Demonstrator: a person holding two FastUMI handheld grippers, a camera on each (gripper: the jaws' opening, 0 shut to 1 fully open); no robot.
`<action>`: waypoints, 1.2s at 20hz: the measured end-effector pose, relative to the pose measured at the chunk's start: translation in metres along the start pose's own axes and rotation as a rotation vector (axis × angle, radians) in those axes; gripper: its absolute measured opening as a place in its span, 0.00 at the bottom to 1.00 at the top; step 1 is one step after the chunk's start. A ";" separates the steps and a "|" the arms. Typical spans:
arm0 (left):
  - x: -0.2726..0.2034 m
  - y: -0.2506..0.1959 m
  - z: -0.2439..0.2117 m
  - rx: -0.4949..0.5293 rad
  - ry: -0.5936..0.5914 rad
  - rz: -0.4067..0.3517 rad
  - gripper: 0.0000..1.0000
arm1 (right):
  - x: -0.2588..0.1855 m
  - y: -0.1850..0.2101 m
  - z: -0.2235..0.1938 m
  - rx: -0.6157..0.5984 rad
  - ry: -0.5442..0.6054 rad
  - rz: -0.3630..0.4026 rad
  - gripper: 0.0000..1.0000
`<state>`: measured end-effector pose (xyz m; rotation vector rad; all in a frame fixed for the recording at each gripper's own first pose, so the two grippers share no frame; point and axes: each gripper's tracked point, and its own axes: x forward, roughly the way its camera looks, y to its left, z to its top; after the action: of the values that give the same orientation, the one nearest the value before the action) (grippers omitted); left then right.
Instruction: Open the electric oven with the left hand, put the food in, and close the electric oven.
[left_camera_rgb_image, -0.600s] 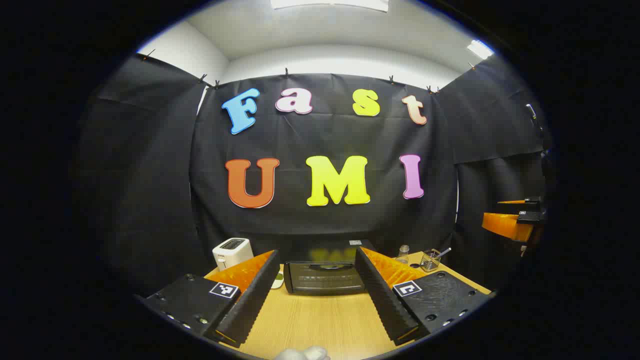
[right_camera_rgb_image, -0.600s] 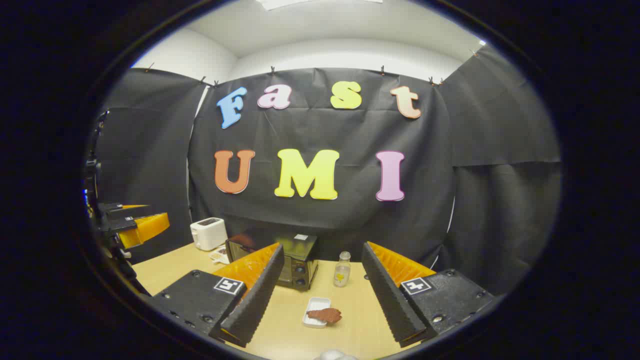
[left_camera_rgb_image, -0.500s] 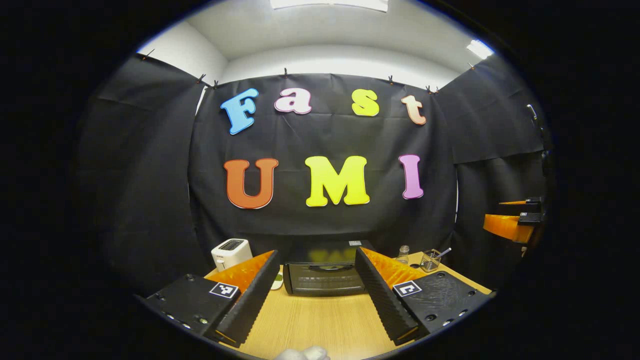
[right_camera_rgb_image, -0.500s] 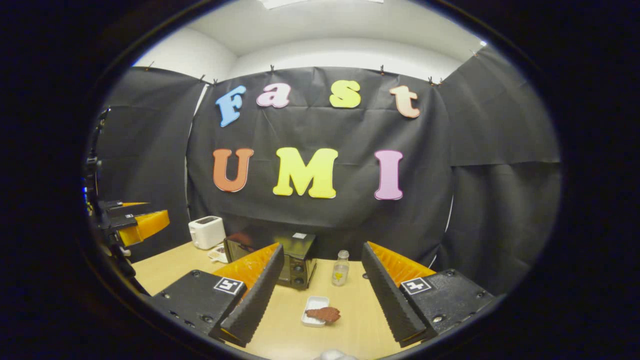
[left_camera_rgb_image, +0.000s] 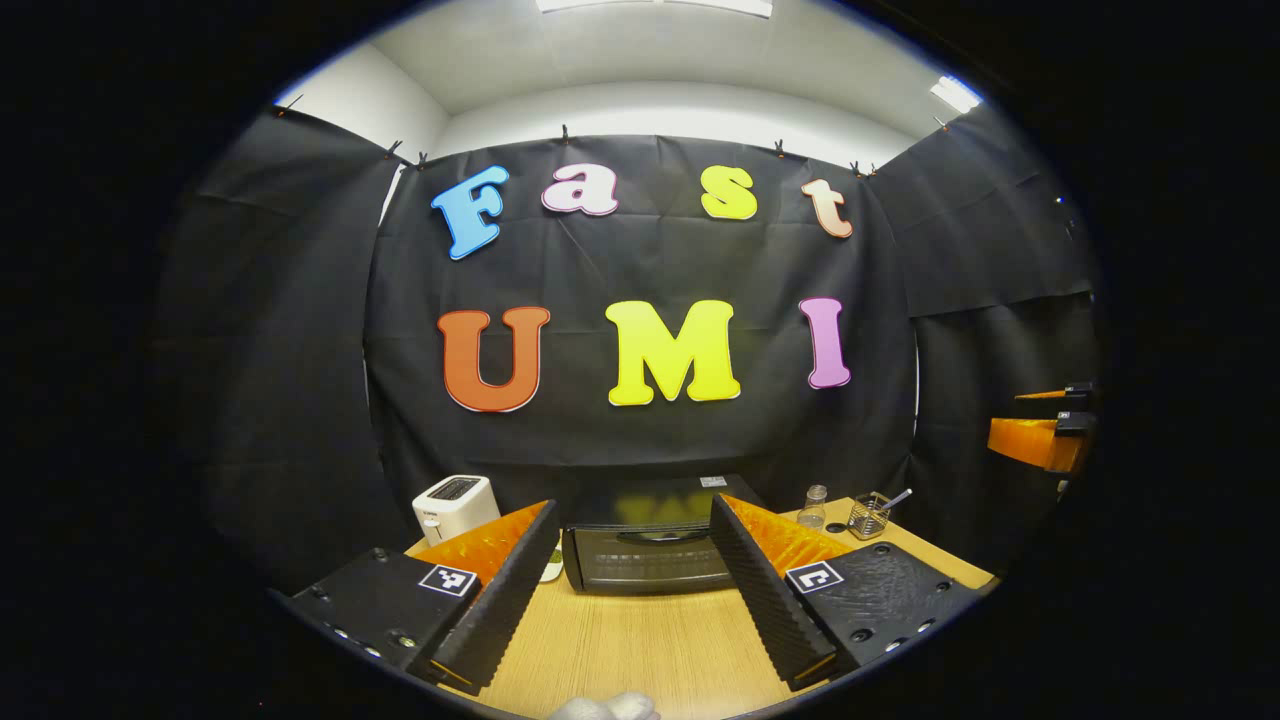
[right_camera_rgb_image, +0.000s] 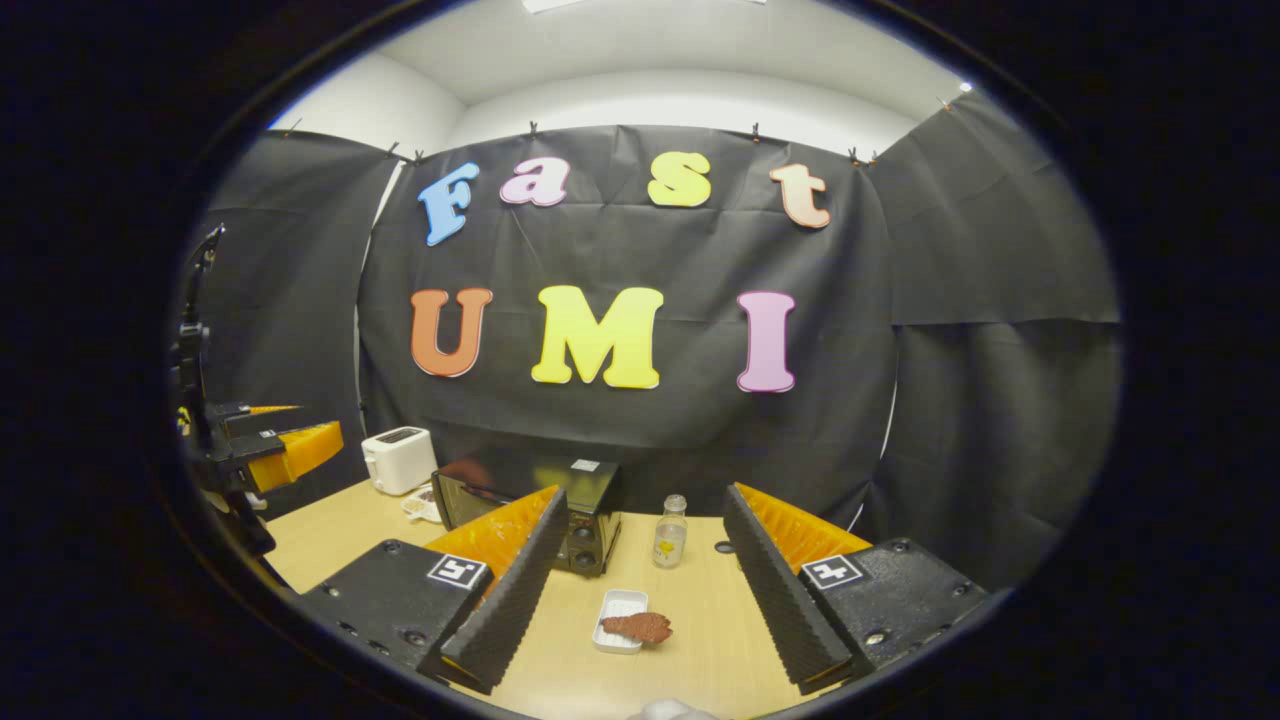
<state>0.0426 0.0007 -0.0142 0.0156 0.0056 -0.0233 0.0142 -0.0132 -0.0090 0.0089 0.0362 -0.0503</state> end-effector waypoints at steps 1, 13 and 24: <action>0.010 -0.003 -0.003 -0.004 0.002 -0.009 0.96 | 0.001 -0.003 0.000 0.003 0.004 -0.008 0.99; 0.182 -0.047 -0.078 -0.038 0.087 -0.076 0.96 | -0.029 -0.062 -0.004 0.031 0.068 -0.209 0.99; 0.233 -0.046 -0.175 0.010 0.271 -0.057 0.98 | -0.058 -0.087 -0.030 0.030 0.168 -0.324 1.00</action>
<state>0.2739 -0.0482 -0.1915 0.0284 0.2772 -0.0785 -0.0487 -0.0966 -0.0372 0.0371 0.2045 -0.3743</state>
